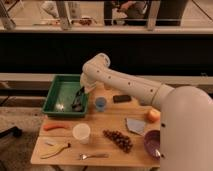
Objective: Wipe tray with brush
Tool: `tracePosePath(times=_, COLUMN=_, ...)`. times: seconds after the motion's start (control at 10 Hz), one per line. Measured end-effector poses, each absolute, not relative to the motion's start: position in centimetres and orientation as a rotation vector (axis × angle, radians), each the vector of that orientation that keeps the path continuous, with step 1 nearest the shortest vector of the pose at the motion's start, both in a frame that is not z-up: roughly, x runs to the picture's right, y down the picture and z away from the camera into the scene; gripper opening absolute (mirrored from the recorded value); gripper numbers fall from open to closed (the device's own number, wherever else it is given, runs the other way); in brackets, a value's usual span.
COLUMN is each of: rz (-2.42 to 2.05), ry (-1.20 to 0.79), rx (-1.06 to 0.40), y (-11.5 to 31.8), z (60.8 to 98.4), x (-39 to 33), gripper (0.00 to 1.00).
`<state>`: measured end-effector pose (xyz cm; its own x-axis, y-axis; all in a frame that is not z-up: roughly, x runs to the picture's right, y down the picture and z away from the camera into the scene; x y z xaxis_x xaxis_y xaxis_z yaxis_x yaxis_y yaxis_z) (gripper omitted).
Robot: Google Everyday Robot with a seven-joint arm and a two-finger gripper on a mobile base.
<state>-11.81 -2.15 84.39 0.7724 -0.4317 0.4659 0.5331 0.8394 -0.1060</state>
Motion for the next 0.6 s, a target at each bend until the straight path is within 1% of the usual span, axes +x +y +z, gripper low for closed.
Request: tracePosePath(times=0.6, rz=-0.567, ry=-0.446, rx=-0.23, y=-4.1, z=86.9, x=-12.7, gripper=0.0)
